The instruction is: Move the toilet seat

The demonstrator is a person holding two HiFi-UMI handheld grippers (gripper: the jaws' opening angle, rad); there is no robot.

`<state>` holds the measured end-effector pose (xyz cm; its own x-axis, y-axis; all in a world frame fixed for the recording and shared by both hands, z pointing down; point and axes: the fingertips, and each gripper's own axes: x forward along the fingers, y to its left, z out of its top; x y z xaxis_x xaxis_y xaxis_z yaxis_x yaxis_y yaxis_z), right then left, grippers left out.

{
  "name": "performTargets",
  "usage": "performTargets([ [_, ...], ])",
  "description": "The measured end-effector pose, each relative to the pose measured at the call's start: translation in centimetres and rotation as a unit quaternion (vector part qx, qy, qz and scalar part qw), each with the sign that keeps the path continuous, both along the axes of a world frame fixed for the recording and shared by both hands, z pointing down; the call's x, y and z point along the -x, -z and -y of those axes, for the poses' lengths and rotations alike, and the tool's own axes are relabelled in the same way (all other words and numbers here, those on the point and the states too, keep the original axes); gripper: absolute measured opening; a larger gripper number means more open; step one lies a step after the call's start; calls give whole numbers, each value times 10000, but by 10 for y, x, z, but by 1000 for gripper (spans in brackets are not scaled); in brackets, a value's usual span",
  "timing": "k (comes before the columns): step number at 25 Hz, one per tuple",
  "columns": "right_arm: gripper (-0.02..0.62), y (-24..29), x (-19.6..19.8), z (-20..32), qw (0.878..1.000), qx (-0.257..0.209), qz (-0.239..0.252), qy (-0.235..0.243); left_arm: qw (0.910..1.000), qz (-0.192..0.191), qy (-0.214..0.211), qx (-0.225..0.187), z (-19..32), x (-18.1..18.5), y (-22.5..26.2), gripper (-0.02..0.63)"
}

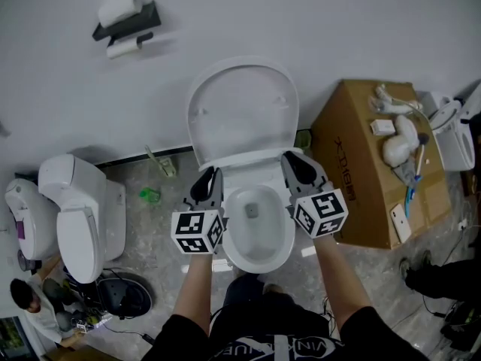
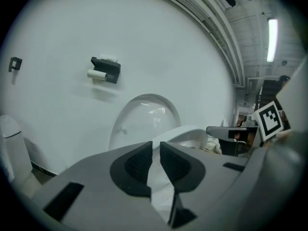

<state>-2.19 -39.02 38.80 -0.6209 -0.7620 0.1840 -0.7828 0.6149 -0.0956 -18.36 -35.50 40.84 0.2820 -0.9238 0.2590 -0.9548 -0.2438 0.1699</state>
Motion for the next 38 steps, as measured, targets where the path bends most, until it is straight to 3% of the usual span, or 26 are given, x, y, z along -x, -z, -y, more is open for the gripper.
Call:
performTargets([
  [14,12,11,16,68,9997,-135,-137,-133,10000,-18,2,-75,64,18,10,23],
  [21,9,9,23,96,9993,-154,-293,-192,9997,180,-104,-92,90,25,9,14],
  [38,9,7,34,136,9980,-228,-395,-435,9996,255,-47,-128,127,35,7,3],
])
